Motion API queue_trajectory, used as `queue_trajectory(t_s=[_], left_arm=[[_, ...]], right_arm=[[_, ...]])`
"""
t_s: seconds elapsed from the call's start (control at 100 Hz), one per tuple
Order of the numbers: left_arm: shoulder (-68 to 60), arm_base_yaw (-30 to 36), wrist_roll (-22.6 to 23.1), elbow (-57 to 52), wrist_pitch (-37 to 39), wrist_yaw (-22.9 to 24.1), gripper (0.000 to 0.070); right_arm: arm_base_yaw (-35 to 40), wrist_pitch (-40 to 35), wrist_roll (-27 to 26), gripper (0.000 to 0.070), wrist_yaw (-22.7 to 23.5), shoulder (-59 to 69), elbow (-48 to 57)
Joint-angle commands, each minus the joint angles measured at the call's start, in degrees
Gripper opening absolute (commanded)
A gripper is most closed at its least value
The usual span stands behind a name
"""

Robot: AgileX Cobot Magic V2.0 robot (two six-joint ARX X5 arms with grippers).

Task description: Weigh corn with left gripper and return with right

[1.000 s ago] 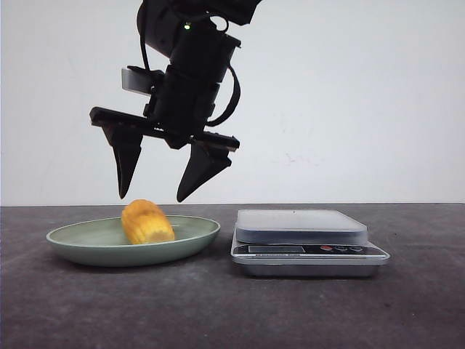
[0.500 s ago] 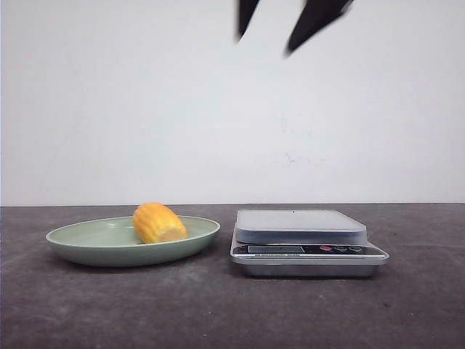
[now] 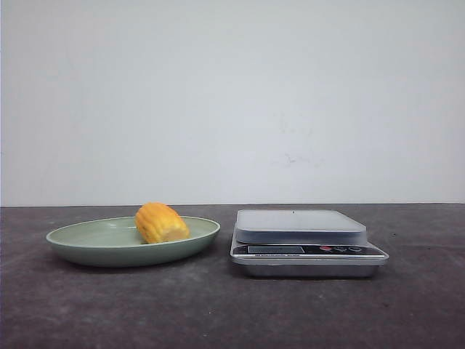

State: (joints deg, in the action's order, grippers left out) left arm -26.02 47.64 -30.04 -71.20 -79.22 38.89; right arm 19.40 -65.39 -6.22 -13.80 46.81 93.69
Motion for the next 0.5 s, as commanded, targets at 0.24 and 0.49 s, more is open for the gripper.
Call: queue_trajectory(t_s=[0.24,0.49], left_arm=[[0.68,0.39,2.69,5.60,6.45,0.33,0.0011],[2.10,0.39,2.99,8.59,10.32,-0.98,0.0009]], right_arm=[[0.17,-1.16,-5.14,0.0000,-0.90,-20.26,-16.22],[0.17,-0.24,-5.55,0.0009,-0.63,-27.98,-26.25]])
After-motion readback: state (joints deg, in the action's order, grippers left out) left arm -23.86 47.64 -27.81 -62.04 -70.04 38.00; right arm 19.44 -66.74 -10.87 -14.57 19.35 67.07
